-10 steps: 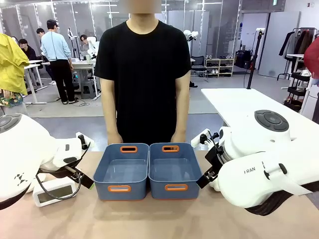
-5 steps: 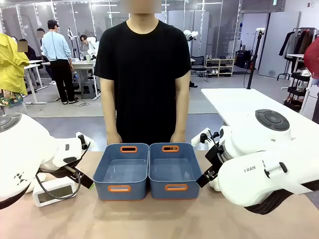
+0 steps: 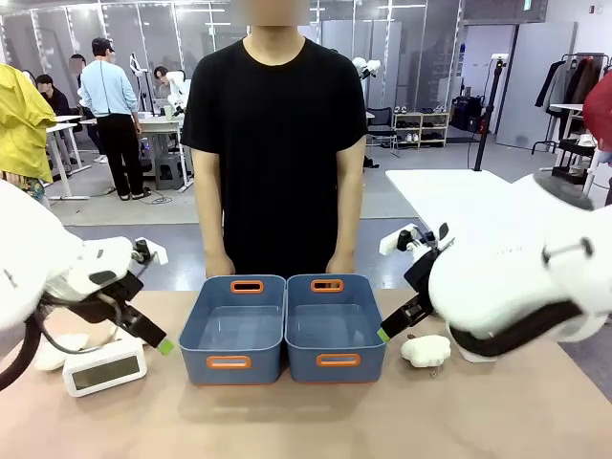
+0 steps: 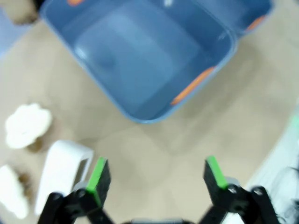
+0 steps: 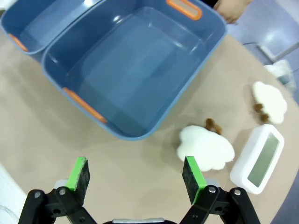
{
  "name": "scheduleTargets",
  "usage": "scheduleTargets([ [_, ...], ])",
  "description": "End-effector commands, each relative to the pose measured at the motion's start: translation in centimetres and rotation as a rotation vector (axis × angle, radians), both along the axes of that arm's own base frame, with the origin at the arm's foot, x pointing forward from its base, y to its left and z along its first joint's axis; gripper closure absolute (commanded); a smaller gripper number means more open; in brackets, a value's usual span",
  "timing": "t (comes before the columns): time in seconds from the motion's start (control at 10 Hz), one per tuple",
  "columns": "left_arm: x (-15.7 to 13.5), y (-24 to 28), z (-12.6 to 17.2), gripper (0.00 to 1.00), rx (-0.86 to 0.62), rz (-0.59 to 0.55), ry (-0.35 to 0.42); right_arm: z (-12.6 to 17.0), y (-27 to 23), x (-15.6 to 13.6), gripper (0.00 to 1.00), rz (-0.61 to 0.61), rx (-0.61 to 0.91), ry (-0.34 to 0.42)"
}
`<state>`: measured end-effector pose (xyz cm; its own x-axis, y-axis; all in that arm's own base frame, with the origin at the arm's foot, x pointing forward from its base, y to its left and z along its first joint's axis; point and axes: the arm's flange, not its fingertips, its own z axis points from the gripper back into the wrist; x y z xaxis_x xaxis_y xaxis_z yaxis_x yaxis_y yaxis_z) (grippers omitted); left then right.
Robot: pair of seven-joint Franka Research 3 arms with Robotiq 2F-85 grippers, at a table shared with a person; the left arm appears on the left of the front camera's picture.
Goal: Sort the digital clocks into the basket.
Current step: Pick up the Digital clock from the table and place it into the empty Plastic storage basket.
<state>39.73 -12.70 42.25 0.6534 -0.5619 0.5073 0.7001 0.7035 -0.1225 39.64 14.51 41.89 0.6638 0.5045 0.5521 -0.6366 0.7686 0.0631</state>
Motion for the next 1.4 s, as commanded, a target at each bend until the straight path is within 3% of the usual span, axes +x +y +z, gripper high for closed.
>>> scheduleTargets([
  [0.0,2.5,3.1,0.9,0.0,-0.192,-0.104,0.095,0.4,-3.4,2.0,0.0,0.106,0.183,0.129],
  [0.2,3.2,6.0,0.7,0.0,-0.431,-0.223,0.195,0.0,-6.6,2.8,0.0,0.18,0.479,0.332],
  [0.3,2.7,8.5,0.4,0.0,-0.547,-0.231,0.249,-1.0,-8.7,2.6,0.0,0.228,0.587,0.453],
  [0.4,2.6,11.1,0.6,0.0,-0.669,-0.232,0.253,-1.6,-10.9,2.5,0.0,0.212,0.681,0.472],
  [0.6,1.1,18.8,-0.1,0.0,-0.797,-0.125,0.275,-2.8,-16.1,0.8,0.0,0.142,0.793,0.479],
  [0.7,0.8,22.8,-1.3,0.0,-0.841,-0.069,0.25,-3.8,-19.6,0.3,0.0,0.085,0.823,0.475],
  [0.8,2.2,25.6,-2.7,0.0,-0.867,-0.057,0.217,-4.4,-22.8,0.8,0.0,0.012,0.841,0.43],
  [1.0,-1.7,30.3,-3.7,0.0,-0.936,0.116,0.2,-4.9,-27.7,-2.0,0.0,-0.098,0.889,0.432],
  [1.1,-3.0,32.4,-4.6,0.0,-0.953,0.187,0.188,-5.1,-30.1,-3.6,0.0,-0.156,0.915,0.407],
  [1.2,-2.4,34.2,-5.2,0.0,-0.959,0.197,0.153,-5.3,-31.8,-3.8,0.0,-0.205,0.948,0.329],
  [1.3,-3.2,35.1,-5.3,0.0,-0.965,0.225,0.138,-5.1,-32.9,-4.7,0.0,-0.247,0.959,0.31],
])
